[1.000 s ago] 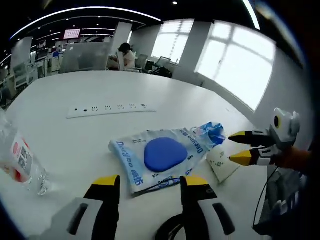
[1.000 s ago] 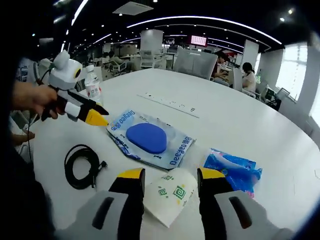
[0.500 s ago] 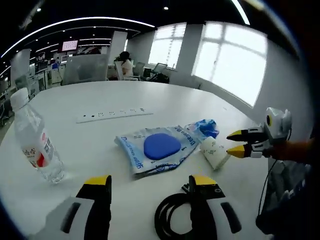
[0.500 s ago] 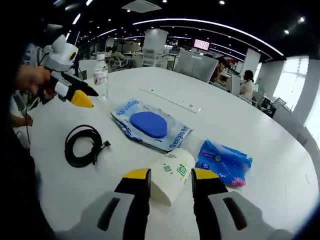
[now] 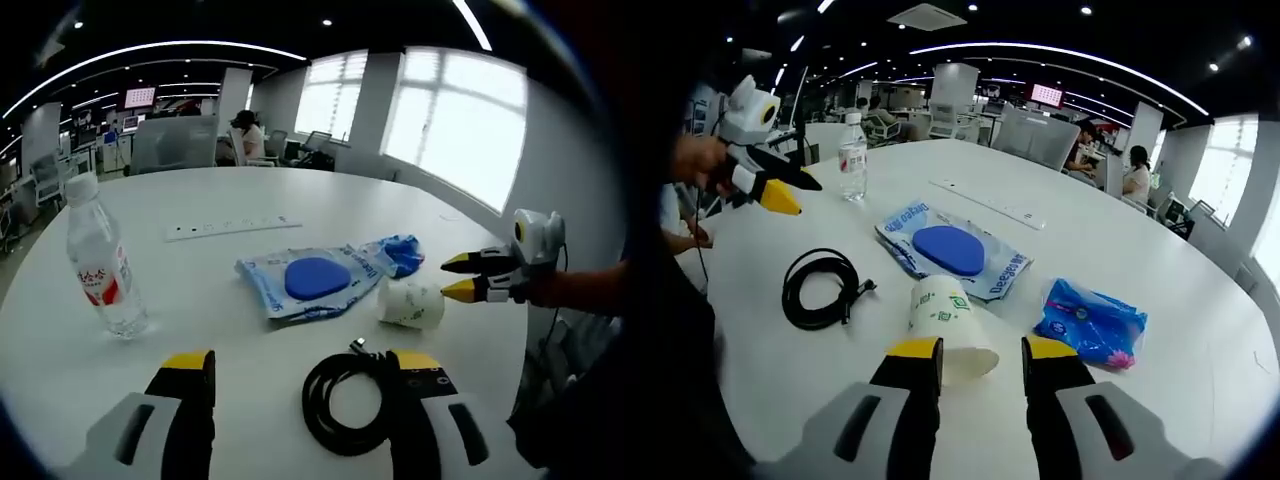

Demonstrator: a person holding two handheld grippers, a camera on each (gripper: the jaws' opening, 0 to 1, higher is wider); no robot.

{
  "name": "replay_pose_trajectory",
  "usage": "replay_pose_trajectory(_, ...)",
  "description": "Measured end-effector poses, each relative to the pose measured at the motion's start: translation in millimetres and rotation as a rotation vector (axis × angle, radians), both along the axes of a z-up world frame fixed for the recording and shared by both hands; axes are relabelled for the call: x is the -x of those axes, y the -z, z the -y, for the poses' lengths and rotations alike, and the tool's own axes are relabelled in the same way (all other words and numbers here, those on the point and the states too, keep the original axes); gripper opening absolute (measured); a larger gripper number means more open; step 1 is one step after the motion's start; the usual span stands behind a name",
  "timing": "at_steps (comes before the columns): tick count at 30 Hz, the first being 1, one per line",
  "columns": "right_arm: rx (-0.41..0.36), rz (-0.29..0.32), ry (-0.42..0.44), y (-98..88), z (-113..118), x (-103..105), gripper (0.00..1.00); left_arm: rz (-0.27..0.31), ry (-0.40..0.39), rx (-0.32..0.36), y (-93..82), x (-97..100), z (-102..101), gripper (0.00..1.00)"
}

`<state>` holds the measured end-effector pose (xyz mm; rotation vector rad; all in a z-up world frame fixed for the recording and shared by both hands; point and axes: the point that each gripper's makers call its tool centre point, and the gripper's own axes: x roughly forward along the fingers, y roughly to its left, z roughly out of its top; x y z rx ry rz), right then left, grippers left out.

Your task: Arrange the tabletop items into an orderly group along one side of the table until the central work area is clear of visible clutter.

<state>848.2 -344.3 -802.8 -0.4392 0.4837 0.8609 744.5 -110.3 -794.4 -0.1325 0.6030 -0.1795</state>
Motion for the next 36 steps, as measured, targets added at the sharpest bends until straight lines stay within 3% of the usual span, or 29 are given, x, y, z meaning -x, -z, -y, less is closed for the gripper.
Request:
replay_pose_trajectory(4, -0.007, -0.006, 0.031, -0.3, 9.0, 1.4, 0.27, 0.003, 0.006, -0.023, -0.2, 10.8, -4.0, 0.69)
replay_pose_trajectory(7, -0.076, -0.089, 0.098, 2.8, 12.1, 8.9, 0.27, 0.009, 0.006, -0.034, -2.8, 17.0, -6.7, 0.69)
replay_pose_trajectory(13, -0.207, -0.187, 0.153, 3.3, 0.5, 23.4, 0.26, 0.061, 0.006, -0.066, -16.3, 26.7, -11.4, 0.69)
replay_pose_trajectory(18, -0.269, -0.302, 0.209, 18.8, -14.7, 30.1, 0.23, 0.089, 0.009, -0.075, -26.2, 34.1, -19.0, 0.73)
replay_pose_trajectory(21, -0.304, -0.341, 0.255, 23.0, -18.8, 27.8, 0.18, 0.099, -0.006, -0.067, -29.1, 36.1, -27.5, 0.75)
replay_pose_trajectory(26, -0.324, -0.336, 0.294, 23.3, -17.7, 21.7, 0.01, 0.103, -0.026, -0.037, -33.8, 37.7, -37.5, 0.81)
replay_pose_trajectory(32, -0.357, -0.354, 0.323, 20.3, -17.0, 17.2, 0.0, 0.104, -0.023, -0.021, -35.1, 39.7, -41.7, 0.85)
replay_pose_trajectory(36, -0.353, -0.315, 0.313, 11.2, -16.2, 14.3, 0.0, 0.097, -0.013, -0.026, -34.3, 39.6, -45.0, 0.88)
